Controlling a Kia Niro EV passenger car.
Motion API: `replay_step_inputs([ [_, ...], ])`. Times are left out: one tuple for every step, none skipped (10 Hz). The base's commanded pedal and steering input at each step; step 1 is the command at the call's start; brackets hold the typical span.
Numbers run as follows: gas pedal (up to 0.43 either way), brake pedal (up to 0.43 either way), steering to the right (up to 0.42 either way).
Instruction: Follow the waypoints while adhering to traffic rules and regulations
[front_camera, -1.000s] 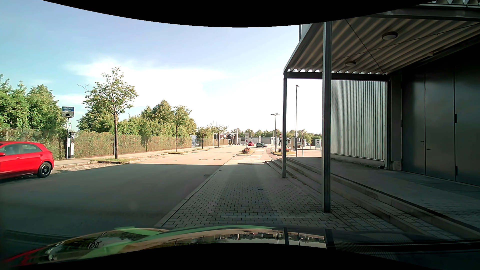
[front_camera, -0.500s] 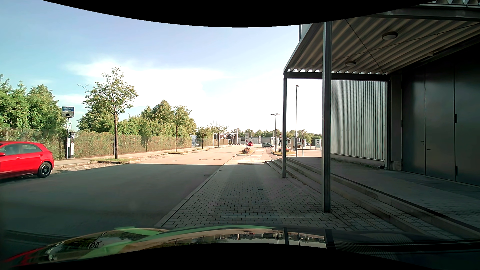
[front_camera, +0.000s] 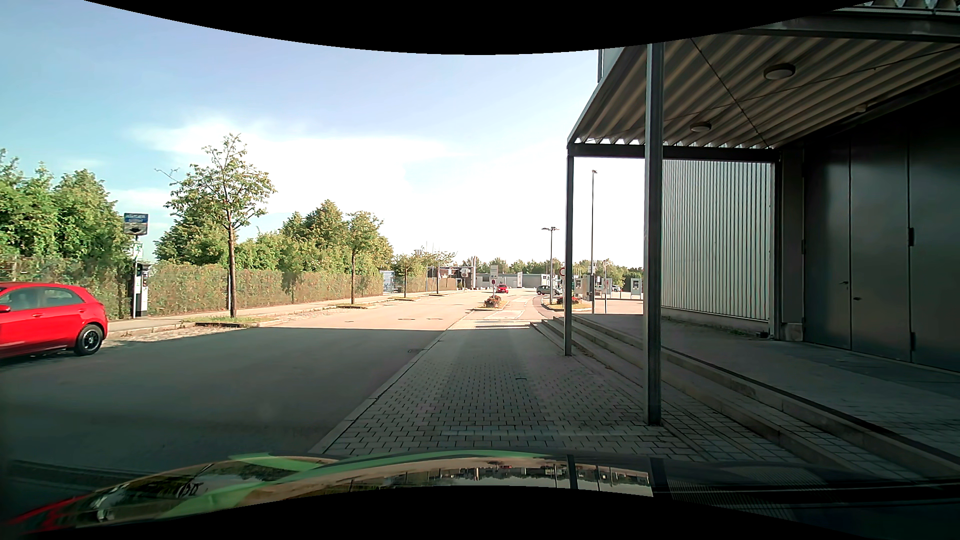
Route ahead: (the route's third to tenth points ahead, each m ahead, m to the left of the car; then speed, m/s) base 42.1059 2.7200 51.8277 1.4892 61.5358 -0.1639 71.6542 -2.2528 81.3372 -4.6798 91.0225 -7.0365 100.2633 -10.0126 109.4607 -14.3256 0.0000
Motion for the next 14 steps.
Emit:
replay_step_inputs([
  [0.0, 0.402, -0.068],
  [0.0, 0.402, -0.068],
  [0.0, 0.409, -0.068],
  [0.0, 0.402, -0.068],
  [0.0, 0.409, -0.068],
  [0.0, 0.402, -0.067],
  [0.0, 0.402, -0.067],
  [0.0, 0.402, -0.067],
  [0.0, 0.402, -0.068],
  [0.0, 0.402, -0.067],
  [0.0, 0.409, -0.068],
  [0.0, 0.409, -0.067],
  [0.0, 0.402, -0.068],
  [0.0, 0.409, -0.067],
])
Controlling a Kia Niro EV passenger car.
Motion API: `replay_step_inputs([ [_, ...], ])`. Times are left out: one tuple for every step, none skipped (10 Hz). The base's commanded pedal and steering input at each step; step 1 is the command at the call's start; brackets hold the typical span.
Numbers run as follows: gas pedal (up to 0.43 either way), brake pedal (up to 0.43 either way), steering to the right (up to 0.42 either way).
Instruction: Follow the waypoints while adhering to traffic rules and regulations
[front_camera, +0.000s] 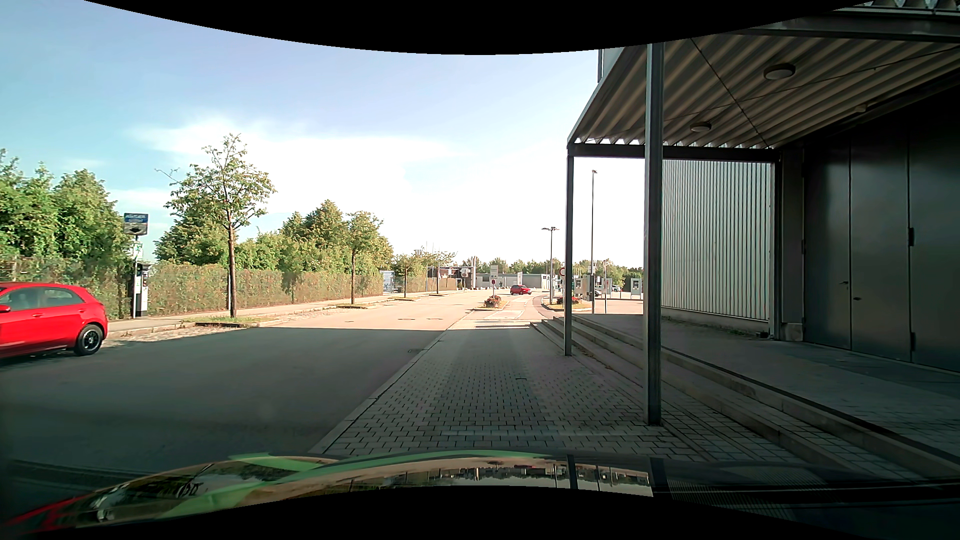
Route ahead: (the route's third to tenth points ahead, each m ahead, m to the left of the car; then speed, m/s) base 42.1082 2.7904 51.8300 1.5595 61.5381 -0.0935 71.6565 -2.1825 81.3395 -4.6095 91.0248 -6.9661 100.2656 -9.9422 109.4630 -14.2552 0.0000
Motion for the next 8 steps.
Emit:
replay_step_inputs([
  [0.0, 0.409, -0.068],
  [0.0, 0.409, -0.067],
  [0.0, 0.409, -0.067],
  [0.0, 0.415, -0.068],
  [0.0, 0.409, -0.068],
  [0.0, 0.409, -0.067],
  [0.0, 0.409, -0.068],
  [0.0, 0.409, -0.067],
])
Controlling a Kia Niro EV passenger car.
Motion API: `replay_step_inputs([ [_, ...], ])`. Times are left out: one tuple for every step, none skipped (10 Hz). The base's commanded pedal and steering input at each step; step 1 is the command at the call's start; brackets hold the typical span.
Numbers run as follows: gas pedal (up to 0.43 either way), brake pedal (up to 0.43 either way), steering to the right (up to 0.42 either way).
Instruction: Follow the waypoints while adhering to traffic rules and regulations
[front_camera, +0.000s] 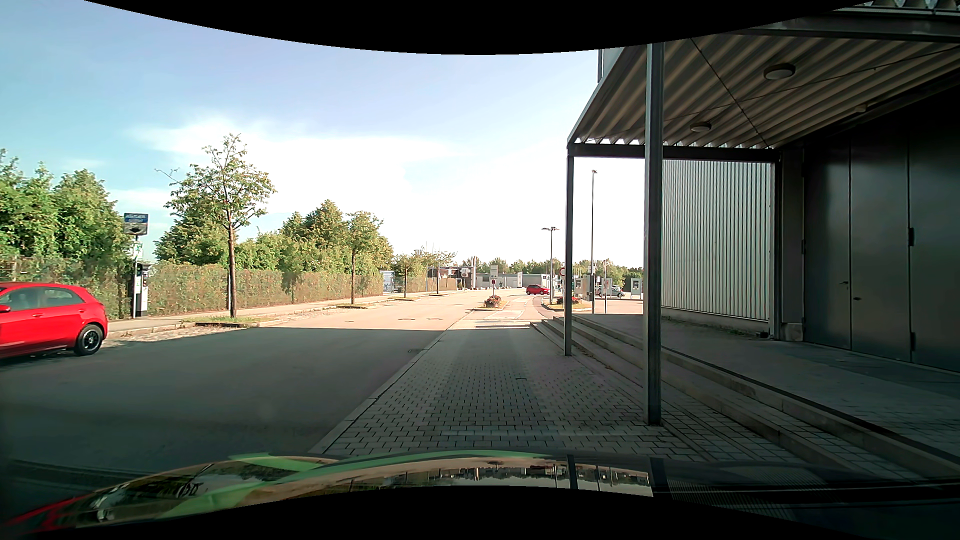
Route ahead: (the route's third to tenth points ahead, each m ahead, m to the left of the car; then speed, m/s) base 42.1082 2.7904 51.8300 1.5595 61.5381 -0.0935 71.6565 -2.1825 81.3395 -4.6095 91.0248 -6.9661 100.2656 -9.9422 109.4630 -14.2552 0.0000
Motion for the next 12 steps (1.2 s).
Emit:
replay_step_inputs([
  [0.0, 0.409, -0.068],
  [0.0, 0.409, -0.067],
  [0.0, 0.409, -0.068],
  [0.0, 0.409, -0.068],
  [0.0, 0.415, -0.068],
  [0.0, 0.415, -0.068],
  [0.0, 0.415, -0.068],
  [0.0, 0.415, -0.067],
  [0.0, 0.415, -0.067],
  [0.0, 0.415, -0.068],
  [0.0, 0.409, -0.067],
  [0.0, 0.415, -0.067],
])
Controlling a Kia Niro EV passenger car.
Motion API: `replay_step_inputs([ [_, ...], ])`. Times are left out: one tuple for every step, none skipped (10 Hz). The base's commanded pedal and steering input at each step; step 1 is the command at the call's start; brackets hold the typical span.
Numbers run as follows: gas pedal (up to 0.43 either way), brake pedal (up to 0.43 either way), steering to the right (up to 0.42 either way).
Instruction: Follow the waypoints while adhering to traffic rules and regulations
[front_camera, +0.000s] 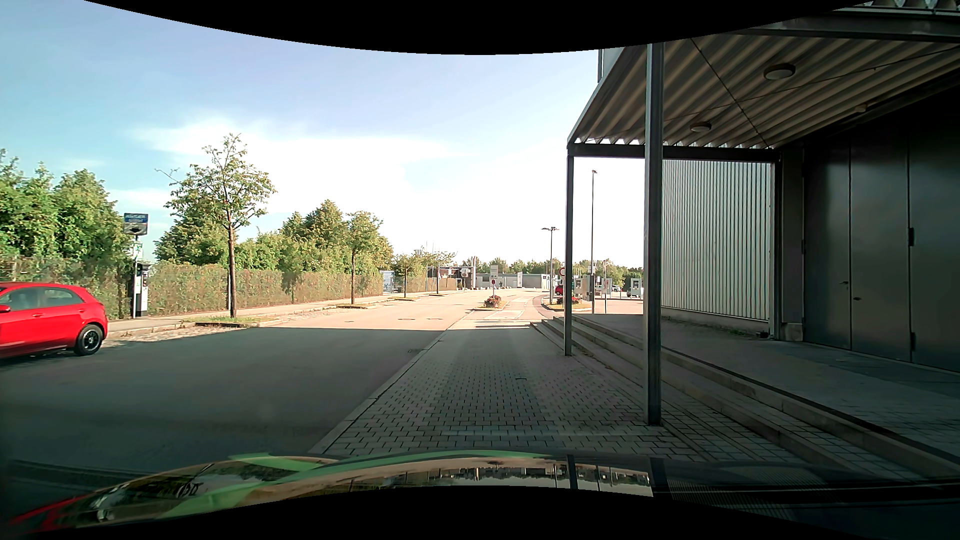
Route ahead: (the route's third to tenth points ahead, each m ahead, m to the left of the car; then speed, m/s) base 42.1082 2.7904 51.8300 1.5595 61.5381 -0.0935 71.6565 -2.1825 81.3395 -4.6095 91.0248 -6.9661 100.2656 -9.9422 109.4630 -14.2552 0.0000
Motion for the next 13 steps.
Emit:
replay_step_inputs([
  [0.0, 0.409, -0.068],
  [0.0, 0.415, -0.067],
  [0.0, 0.415, -0.068],
  [0.0, 0.415, -0.068],
  [0.0, 0.415, -0.068],
  [0.0, 0.415, -0.068],
  [0.0, 0.415, -0.068],
  [0.0, 0.415, -0.067],
  [0.0, 0.415, -0.068],
  [0.0, 0.415, -0.068],
  [0.0, 0.415, -0.067],
  [0.0, 0.415, -0.067],
  [0.0, 0.415, -0.067],
])
